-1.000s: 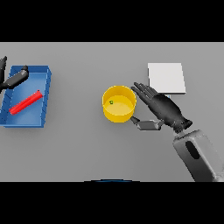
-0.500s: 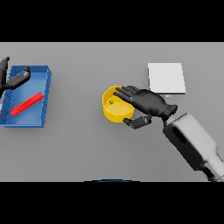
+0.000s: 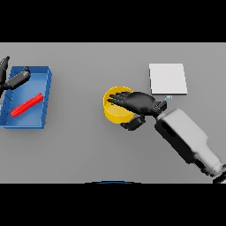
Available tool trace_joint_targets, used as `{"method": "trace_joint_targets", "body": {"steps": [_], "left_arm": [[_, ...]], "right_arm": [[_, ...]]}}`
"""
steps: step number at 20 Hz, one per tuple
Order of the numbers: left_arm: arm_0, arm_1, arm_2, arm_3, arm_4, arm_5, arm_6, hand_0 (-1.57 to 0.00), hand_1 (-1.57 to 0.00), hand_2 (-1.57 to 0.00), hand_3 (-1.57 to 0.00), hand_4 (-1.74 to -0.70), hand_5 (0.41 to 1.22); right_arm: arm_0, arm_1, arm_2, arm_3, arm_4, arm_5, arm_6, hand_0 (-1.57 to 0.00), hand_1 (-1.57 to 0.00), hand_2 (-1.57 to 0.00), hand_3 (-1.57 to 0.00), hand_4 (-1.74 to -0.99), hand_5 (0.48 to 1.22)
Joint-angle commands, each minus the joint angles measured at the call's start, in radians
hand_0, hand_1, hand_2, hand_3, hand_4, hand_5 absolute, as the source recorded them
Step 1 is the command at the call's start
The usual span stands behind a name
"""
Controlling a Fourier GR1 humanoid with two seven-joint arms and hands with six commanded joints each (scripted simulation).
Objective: Pick up the red beaker and tilt it to pour out 1 green nut into yellow bowl. Pick up the yellow bowl and place it on the metallic measuring scale.
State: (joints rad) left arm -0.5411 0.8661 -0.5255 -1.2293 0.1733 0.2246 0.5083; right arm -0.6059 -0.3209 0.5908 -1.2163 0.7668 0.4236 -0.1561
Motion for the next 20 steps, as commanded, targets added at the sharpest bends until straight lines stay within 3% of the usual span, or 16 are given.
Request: {"method": "trace_joint_targets", "body": {"steps": [1,5,8,11,13,16,18,20], "left_arm": [[0.001,-0.005,0.002,0.009,0.002,0.001,-0.003,0.0,0.0,0.0,0.0,-0.8,0.735],[0.003,-0.002,0.002,0.01,0.001,-0.001,-0.005,0.0,0.0,0.0,0.0,-0.8,0.736],[-0.008,0.009,0.009,0.016,0.002,-0.009,-0.004,0.0,0.0,0.0,0.0,-0.79,0.731],[-0.001,0.009,0.007,0.002,0.006,-0.008,-0.009,0.0,0.0,0.0,0.0,-0.79,0.725],[0.004,0.008,0.004,-0.005,0.003,-0.001,-0.003,0.0,0.0,0.0,0.0,-0.79,0.722],[0.006,0.017,0.014,0.004,0.006,-0.001,-0.01,0.0,0.0,0.0,0.0,-0.8,0.726],[0.012,0.01,0.011,-0.004,0.007,0.008,-0.005,0.0,0.0,0.0,0.0,-0.8,0.728],[0.012,0.017,0.01,-0.023,0.006,0.01,-0.004,0.0,0.0,0.0,0.0,-0.8,0.727]], "right_arm": [[0.006,0.0,0.007,0.003,-0.001,0.009,-0.008,0.0,0.0,0.0,0.0,-1.288,0.671],[-0.027,0.012,0.033,0.033,0.016,0.046,0.013,0.0,0.0,0.0,0.0,-1.306,0.681],[-0.028,-0.004,0.049,0.028,0.026,0.06,-0.003,0.0,0.0,0.0,0.0,-1.304,0.713],[-0.042,0.021,0.062,0.051,0.044,0.059,0.036,-0.02,-0.04,-0.07,-0.09,-1.339,0.784],[-0.043,0.021,0.077,0.054,0.059,0.058,0.034,-0.26,-0.24,-0.23,-0.25,-1.387,0.9],[-0.052,0.014,0.079,0.056,0.046,0.098,0.017,-0.89,-0.85,-0.81,-0.59,-1.534,1.057],[-0.053,0.01,0.081,0.051,0.032,0.128,0.022,-1.14,-1.11,-1.09,-0.87,-1.604,1.116],[-0.05,-0.008,0.079,0.042,0.019,0.143,-0.001,-1.29,-1.27,-1.26,-1.02,-1.649,1.154]]}}
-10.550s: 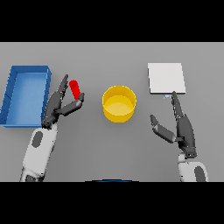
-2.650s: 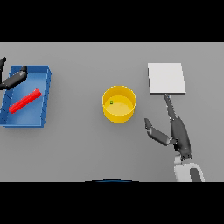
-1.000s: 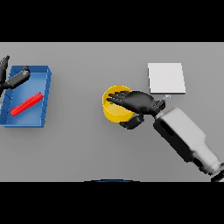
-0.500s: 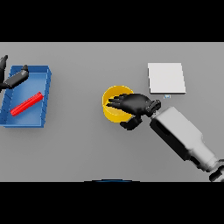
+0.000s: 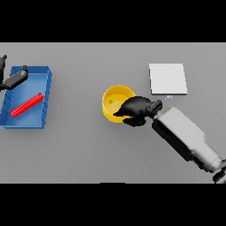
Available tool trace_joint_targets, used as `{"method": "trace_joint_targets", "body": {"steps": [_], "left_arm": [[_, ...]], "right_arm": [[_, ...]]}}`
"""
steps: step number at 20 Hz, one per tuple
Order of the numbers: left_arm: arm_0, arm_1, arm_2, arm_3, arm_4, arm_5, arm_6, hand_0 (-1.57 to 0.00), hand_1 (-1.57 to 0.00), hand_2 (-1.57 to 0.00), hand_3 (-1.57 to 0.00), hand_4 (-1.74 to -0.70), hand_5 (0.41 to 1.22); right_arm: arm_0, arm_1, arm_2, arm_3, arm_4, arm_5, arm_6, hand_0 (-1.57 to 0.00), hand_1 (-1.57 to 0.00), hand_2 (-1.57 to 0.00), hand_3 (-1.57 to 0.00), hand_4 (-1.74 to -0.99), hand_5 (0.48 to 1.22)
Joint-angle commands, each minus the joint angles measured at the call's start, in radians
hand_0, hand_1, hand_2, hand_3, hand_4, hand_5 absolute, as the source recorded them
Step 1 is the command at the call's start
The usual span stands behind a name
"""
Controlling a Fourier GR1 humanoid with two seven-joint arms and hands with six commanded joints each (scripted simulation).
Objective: Pick up the red beaker and tilt it to pour out 1 green nut into yellow bowl. Pick up the yellow bowl and place it on the metallic measuring scale.
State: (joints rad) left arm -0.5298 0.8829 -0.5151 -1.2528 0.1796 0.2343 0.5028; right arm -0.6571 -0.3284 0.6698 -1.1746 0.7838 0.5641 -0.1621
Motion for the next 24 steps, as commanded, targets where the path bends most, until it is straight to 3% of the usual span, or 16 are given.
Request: {"method": "trace_joint_targets", "body": {"steps": [1,9,12,20,24], "left_arm": [[-0.01,-0.006,0.004,0.016,0.005,-0.005,0.0,0.0,0.0,0.0,0.0,-0.8,0.726],[0.024,0.013,-0.003,-0.03,0.003,0.006,-0.001,0.0,0.0,0.0,0.0,-0.8,0.724],[-0.002,0.01,-0.005,-0.013,-0.004,-0.003,0.021,0.0,0.0,0.0,0.0,-0.8,0.721],[-0.005,0.008,0.0,-0.009,0.001,-0.002,0.011,0.0,0.0,0.0,0.0,-0.8,0.723],[0.01,0.026,0.006,-0.037,0.006,0.001,0.015,0.0,0.0,0.0,0.0,-0.81,0.735]], "right_arm": [[-0.004,0.001,0.001,0.005,0.001,0.004,0.006,-1.35,-1.33,-1.28,-1.09,-1.667,1.167],[-0.002,-0.042,-0.033,-0.092,-0.046,0.042,0.05,-1.53,-1.53,-1.49,-1.19,-1.729,1.212],[-0.023,-0.079,-0.061,-0.148,-0.066,0.077,0.073,-1.55,-1.55,-1.51,-1.38,-1.731,1.216],[-0.037,-0.131,-0.134,-0.265,-0.115,0.145,0.19,-1.57,-1.57,-1.56,-1.25,-1.72,1.219],[-0.074,-0.202,-0.161,-0.27,-0.112,0.132,0.133,-1.57,-1.57,-1.57,-1.32,-1.72,1.22]]}}
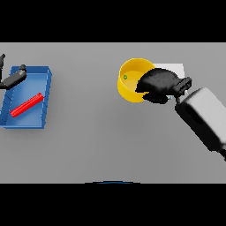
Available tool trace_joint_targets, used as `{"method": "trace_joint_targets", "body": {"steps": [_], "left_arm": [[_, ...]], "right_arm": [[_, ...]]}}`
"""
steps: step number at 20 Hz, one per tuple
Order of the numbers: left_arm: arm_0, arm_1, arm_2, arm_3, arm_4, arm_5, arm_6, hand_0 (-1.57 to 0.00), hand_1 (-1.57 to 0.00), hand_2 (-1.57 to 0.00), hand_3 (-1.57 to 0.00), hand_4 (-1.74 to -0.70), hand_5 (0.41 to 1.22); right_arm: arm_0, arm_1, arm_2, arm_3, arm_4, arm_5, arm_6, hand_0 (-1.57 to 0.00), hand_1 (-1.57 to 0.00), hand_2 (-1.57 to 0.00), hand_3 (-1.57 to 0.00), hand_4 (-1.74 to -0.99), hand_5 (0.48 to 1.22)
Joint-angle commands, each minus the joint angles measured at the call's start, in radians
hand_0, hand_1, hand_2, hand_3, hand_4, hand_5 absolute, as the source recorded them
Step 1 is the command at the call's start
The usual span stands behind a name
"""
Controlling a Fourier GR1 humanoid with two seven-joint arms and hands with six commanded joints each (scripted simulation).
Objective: Pick up the red beaker and tilt it to pour out 1 green nut into yellow bowl. Pick up the yellow bowl and place it on the metallic measuring scale.
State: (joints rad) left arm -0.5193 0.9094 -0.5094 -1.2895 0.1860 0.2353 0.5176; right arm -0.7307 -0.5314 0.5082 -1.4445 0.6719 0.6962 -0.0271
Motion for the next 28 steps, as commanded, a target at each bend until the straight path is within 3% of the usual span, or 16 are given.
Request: {"method": "trace_joint_targets", "body": {"steps": [1,4,9,13,16,24,25,28], "left_arm": [[0.001,-0.003,-0.001,0.002,-0.001,0.0,0.0,0.0,0.0,0.0,0.0,-0.81,0.741],[-0.007,0.002,-0.009,-0.007,-0.02,0.014,0.029,0.0,0.0,0.0,0.0,-0.8,0.734],[0.003,0.022,-0.008,-0.057,-0.003,0.01,0.074,0.0,0.0,0.0,0.0,-0.82,0.759],[0.013,0.019,-0.01,-0.06,-0.006,0.017,0.081,0.0,0.0,0.0,0.0,-0.83,0.774],[0.021,0.027,-0.008,-0.059,-0.007,0.018,0.083,0.0,0.0,0.0,0.0,-0.82,0.763],[0.002,0.021,-0.008,-0.036,-0.007,0.004,0.08,0.0,0.0,0.0,0.0,-0.8,0.733],[0.004,0.016,-0.011,-0.034,-0.009,0.008,0.08,0.0,0.0,0.0,0.0,-0.8,0.729],[0.008,0.026,0.002,-0.029,0.001,0.004,0.071,0.0,0.0,0.0,0.0,-0.81,0.734]], "right_arm": [[-0.005,-0.004,-0.006,0.025,0.009,-0.016,0.004,-1.57,-1.57,-1.57,-1.33,-1.72,1.221],[-0.036,-0.035,-0.03,0.112,0.033,-0.078,-0.02,-1.57,-1.57,-1.57,-1.26,-1.719,1.221],[-0.07,-0.044,-0.079,0.279,0.024,-0.143,-0.013,-1.57,-1.57,-1.57,-1.2,-1.72,1.221],[-0.076,-0.056,-0.078,0.404,0.025,-0.208,-0.074,-1.57,-1.57,-1.57,-1.17,-1.72,1.221],[-0.102,-0.05,-0.08,0.493,0.036,-0.241,-0.058,-1.57,-1.57,-1.57,-1.23,-1.722,1.221],[-0.143,0.002,-0.062,0.73,0.062,-0.366,-0.122,-1.57,-1.52,-1.56,-1.48,-1.727,1.221],[-0.142,0.017,-0.056,0.746,0.066,-0.373,-0.106,-1.57,-1.5,-1.56,-1.5,-1.727,1.221],[-0.142,0.018,-0.055,0.777,0.059,-0.398,-0.131,-1.57,-1.46,-1.57,-1.5,-1.724,1.221]]}}
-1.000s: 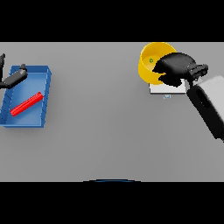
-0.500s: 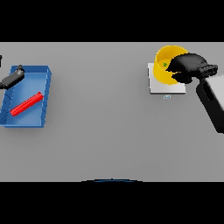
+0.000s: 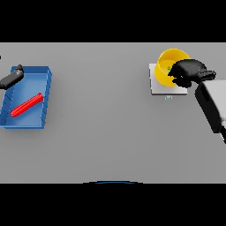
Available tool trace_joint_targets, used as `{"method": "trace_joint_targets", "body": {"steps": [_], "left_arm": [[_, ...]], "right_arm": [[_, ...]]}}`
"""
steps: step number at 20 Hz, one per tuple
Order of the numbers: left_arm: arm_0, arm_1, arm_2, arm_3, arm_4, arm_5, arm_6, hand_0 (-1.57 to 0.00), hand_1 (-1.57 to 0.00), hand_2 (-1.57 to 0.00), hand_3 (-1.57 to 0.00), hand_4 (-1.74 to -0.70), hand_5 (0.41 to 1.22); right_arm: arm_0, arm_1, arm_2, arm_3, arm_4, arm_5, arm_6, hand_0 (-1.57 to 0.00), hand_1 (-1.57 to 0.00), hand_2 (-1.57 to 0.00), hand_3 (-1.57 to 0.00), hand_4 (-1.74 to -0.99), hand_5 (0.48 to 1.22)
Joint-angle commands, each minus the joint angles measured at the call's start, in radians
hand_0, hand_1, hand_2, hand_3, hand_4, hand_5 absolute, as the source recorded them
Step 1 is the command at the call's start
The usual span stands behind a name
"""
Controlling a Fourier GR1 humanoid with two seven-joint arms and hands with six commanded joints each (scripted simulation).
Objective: Pick up the red beaker and tilt it to pour out 1 green nut into yellow bowl. Pick up the yellow bowl and place it on the metallic measuring scale.
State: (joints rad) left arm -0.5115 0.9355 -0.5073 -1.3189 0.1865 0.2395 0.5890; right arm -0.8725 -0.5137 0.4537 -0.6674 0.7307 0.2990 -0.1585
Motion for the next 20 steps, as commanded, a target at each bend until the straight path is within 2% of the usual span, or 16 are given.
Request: {"method": "trace_joint_targets", "body": {"steps": [1,2,3,4,5,6,8,10,12,15,20], "left_arm": [[-0.009,0.0,0.0,0.003,-0.004,0.0,0.004,0.0,0.0,0.0,0.0,-0.81,0.734],[-0.016,-0.009,-0.005,0.005,-0.008,0.002,0.005,0.0,0.0,0.0,0.0,-0.81,0.734],[-0.025,-0.018,-0.007,0.011,-0.005,-0.003,0.012,0.0,0.0,0.0,0.0,-0.81,0.74],[-0.027,-0.021,-0.01,0.015,-0.008,-0.005,0.009,0.0,0.0,0.0,0.0,-0.81,0.745],[-0.028,-0.019,-0.009,0.018,-0.008,-0.006,0.009,0.0,0.0,0.0,0.0,-0.81,0.745],[-0.025,-0.03,-0.018,0.012,-0.012,0.001,0.017,0.0,0.0,0.0,0.0,-0.81,0.744],[-0.025,-0.027,-0.015,0.031,-0.01,-0.01,0.011,0.0,0.0,0.0,0.0,-0.81,0.745],[-0.039,-0.035,-0.019,0.04,-0.02,-0.009,0.009,0.0,0.0,0.0,0.0,-0.81,0.74],[-0.035,-0.037,-0.018,0.038,-0.019,-0.005,0.003,0.0,0.0,0.0,0.0,-0.81,0.739],[-0.041,-0.043,-0.017,0.051,-0.016,-0.008,0.011,0.0,0.0,0.0,0.0,-0.81,0.736],[-0.055,-0.046,-0.01,0.058,-0.009,-0.013,0.002,0.0,0.0,0.0,0.0,-0.82,0.734]], "right_arm": [[-0.006,0.009,0.002,0.006,-0.001,-0.001,0.007,-1.55,-1.42,-1.57,-1.48,-1.721,1.221],[-0.01,0.013,0.001,0.019,-0.005,-0.002,-0.006,-1.53,-1.4,-1.57,-1.32,-1.725,1.221],[-0.018,0.016,-0.002,0.028,-0.014,0.015,0.006,-1.54,-1.41,-1.57,-1.17,-1.728,1.221],[-0.022,0.02,-0.004,0.039,-0.017,0.022,0.006,-1.54,-1.44,-1.5,-1.02,-1.659,1.221],[-0.026,0.025,-0.008,0.044,-0.023,0.03,0.023,-1.52,-1.35,-1.35,-0.91,-1.596,1.134],[-0.03,0.029,-0.012,0.047,-0.026,0.033,0.03,-1.22,-1.08,-1.13,-0.82,-1.548,1.053],[-0.043,0.026,-0.013,0.075,-0.026,0.044,0.008,-0.78,-0.69,-0.81,-0.71,-1.47,0.928],[-0.05,0.02,-0.016,0.092,-0.028,0.053,-0.006,-0.5,-0.44,-0.6,-0.64,-1.425,0.851],[-0.049,0.027,-0.01,0.098,-0.024,0.052,-0.017,-0.32,-0.28,-0.45,-0.57,-1.397,0.799],[-0.07,0.034,0.004,0.132,-0.007,0.051,-0.047,-0.16,-0.14,-0.29,-0.47,-1.356,0.755],[-0.088,0.034,0.016,0.161,0.009,0.06,-0.063,-0.05,-0.05,-0.12,-0.35,-1.308,0.733]]}}
